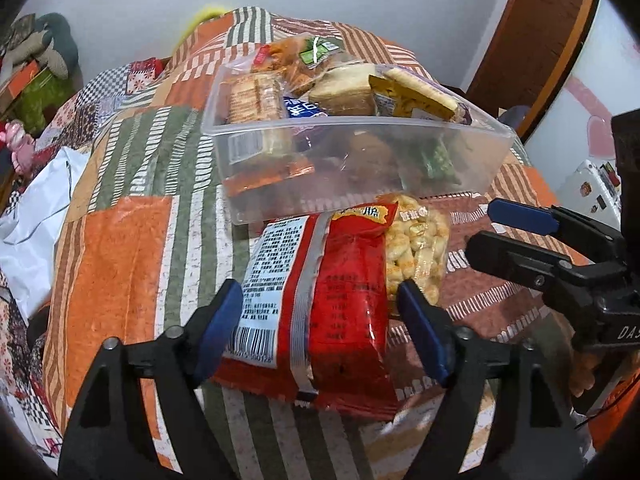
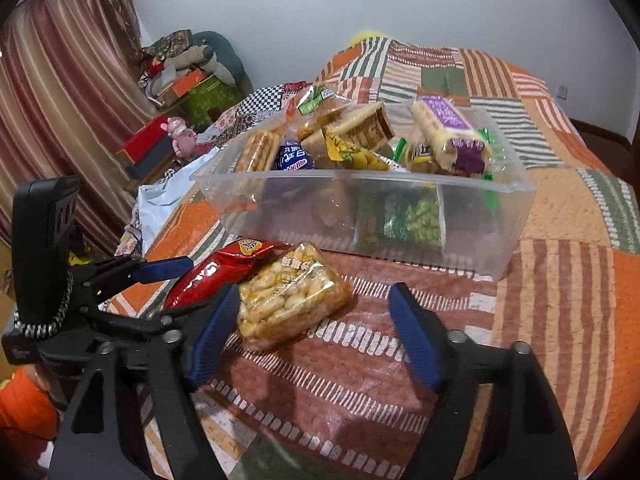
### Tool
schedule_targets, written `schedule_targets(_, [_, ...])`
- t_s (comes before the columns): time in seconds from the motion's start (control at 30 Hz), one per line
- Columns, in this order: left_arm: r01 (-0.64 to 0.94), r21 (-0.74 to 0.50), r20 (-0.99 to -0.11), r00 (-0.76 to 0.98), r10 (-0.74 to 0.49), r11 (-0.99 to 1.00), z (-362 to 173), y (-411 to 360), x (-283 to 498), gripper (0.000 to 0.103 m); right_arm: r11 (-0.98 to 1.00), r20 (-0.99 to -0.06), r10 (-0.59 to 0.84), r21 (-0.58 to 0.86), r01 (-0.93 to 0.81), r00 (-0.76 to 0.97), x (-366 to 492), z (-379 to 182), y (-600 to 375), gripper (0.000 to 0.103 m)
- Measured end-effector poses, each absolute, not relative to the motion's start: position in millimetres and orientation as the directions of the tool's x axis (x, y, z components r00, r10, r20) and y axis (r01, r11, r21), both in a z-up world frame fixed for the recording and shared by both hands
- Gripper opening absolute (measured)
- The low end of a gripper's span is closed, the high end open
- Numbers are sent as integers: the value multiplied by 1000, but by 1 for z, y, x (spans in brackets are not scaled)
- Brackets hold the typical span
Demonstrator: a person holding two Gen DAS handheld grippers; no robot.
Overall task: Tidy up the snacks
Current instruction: 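Grasp the red snack bag with the left tool while the right grasps the wrapped cookie pack, then lift the red bag and cookie pack and carry both over the clear box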
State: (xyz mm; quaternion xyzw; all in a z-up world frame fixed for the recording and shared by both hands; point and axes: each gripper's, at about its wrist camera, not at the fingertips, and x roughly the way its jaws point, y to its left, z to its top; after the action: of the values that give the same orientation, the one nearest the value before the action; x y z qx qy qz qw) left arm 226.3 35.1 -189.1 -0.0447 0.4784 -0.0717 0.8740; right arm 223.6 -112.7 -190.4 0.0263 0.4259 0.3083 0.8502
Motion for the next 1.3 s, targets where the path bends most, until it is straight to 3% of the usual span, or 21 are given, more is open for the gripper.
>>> schedule_targets(0.2, [40, -220, -844, 493, -211, 975, -205, 46, 238, 86, 808, -719, 549, 325, -492, 426, 227, -196, -116, 76])
schedule_targets(0.63, [24, -198, -822, 541, -180, 980, -208, 53, 225, 66, 806, -764, 531, 320, -498, 367, 234, -206, -94, 76])
schedule_targets(1.2, [-45, -192, -792, 596, -128, 980, -193, 84, 186, 64, 815, -802, 481, 260, -518, 354, 250, -214, -63, 76])
schedule_targets(1.23, [-43, -196, -791, 597, -132, 980, -192, 83, 185, 64, 815, -805, 475, 252, -521, 355, 249, -214, -63, 75])
schedule_targets(1.3, [-41, -202, -789, 599, -138, 979, -191, 84, 185, 64, 821, -811, 451, 212, -530, 374, 247, -214, -64, 61])
